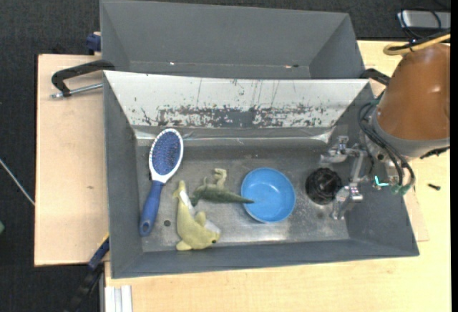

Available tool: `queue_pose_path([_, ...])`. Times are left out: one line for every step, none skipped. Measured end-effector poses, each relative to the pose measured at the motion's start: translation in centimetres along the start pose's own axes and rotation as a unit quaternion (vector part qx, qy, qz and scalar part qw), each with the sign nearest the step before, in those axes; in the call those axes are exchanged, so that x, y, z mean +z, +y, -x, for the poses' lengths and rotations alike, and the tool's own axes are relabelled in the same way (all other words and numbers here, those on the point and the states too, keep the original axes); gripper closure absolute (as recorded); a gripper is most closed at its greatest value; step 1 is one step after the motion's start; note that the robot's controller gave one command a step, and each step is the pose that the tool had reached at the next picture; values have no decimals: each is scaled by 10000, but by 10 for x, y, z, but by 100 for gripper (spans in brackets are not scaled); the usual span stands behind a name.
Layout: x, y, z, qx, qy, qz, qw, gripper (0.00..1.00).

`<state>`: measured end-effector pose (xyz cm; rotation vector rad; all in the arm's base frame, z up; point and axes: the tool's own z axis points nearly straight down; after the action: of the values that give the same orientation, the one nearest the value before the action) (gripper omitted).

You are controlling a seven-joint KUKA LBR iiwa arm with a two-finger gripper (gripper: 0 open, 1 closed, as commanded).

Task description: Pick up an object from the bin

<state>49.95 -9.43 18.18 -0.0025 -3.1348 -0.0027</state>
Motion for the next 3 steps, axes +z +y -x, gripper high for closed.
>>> queue_pose_path([111,151,3,324,-71,-1,9995,0])
queue_pose_path([81,161,3,1530,-67,11,9882,0])
queue_pose_path([77,169,19,2115,-60,11,9774,0])
